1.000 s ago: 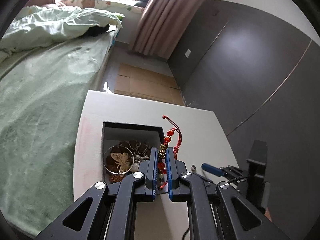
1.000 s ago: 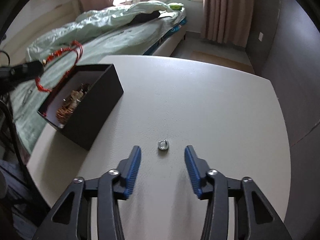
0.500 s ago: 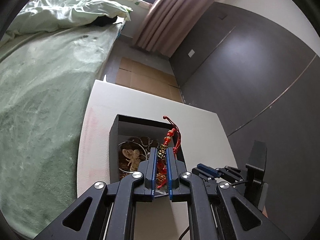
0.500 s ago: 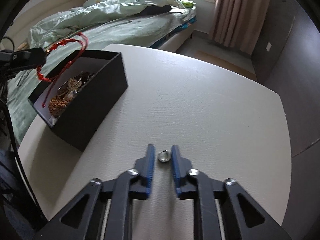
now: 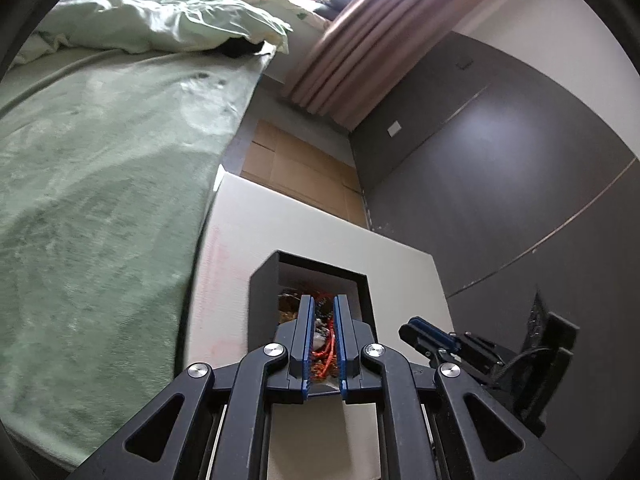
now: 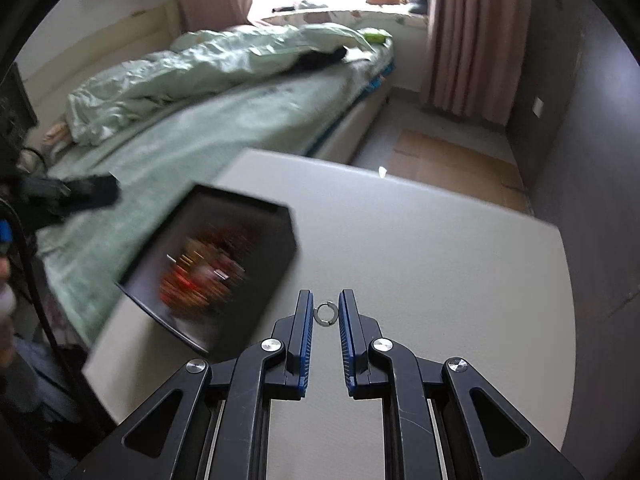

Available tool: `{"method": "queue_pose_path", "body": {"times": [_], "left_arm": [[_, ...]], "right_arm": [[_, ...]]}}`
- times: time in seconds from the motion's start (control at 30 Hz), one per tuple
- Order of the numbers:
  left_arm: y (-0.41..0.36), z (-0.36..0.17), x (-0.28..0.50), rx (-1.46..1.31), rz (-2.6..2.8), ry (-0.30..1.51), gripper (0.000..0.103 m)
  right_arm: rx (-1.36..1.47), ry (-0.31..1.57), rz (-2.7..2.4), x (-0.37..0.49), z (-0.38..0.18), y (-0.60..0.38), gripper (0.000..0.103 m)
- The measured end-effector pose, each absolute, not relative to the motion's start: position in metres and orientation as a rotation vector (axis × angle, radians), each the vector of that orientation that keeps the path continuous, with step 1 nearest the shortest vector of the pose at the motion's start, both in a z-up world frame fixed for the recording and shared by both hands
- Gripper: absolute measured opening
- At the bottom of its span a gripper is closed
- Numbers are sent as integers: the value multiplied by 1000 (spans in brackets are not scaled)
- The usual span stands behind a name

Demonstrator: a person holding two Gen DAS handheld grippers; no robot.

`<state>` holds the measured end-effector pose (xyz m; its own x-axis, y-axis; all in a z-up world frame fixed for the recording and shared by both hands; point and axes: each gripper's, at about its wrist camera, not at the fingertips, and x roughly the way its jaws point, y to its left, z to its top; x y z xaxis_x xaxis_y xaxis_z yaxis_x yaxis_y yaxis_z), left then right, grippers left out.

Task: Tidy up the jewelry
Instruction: 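Drop red bracelet in black box with left gripper while right gripper grasps small silver ring, then lower the small silver ring into the black box and open the right gripper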

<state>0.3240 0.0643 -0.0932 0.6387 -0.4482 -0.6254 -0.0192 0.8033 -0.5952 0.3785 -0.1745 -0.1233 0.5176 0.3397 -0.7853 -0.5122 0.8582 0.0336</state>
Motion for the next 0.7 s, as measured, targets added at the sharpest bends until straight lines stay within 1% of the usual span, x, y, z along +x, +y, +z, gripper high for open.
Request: {"method": "queue_pose_path", "body": {"times": [0.03, 0.07, 0.1, 0.13, 0.17, 0.2, 0.57, 0.6, 0.63, 0.7], "left_arm": [[68, -93, 323, -614, -258, 852, 11], [70, -92, 323, -625, -256, 853, 18], [74, -92, 320, -637, -255, 852, 37], [77, -91, 318, -648, -250, 845, 48], [80, -89, 316, -653, -242, 833, 66], [83, -86, 312, -655, -227, 807, 70], [91, -73, 303, -674, -225, 789, 71], [90, -72, 301, -672, -225, 789, 74], [90, -70, 300, -672, -223, 788, 77], [89, -65, 296, -672, -221, 781, 84]], "right_arm": [[-215, 885, 527, 379, -119, -169, 14], [-218, 881, 536, 378, -116, -163, 14], [-225, 880, 547, 376, -114, -157, 14], [-233, 882, 555, 377, -112, -151, 14], [-238, 885, 561, 378, -110, -146, 14], [-241, 890, 569, 377, -109, -140, 14], [-202, 960, 636, 361, -107, -123, 15], [-209, 976, 625, 360, -108, -121, 22], [-210, 984, 608, 361, -108, -121, 42], [-188, 970, 571, 358, -103, -126, 62]]}}
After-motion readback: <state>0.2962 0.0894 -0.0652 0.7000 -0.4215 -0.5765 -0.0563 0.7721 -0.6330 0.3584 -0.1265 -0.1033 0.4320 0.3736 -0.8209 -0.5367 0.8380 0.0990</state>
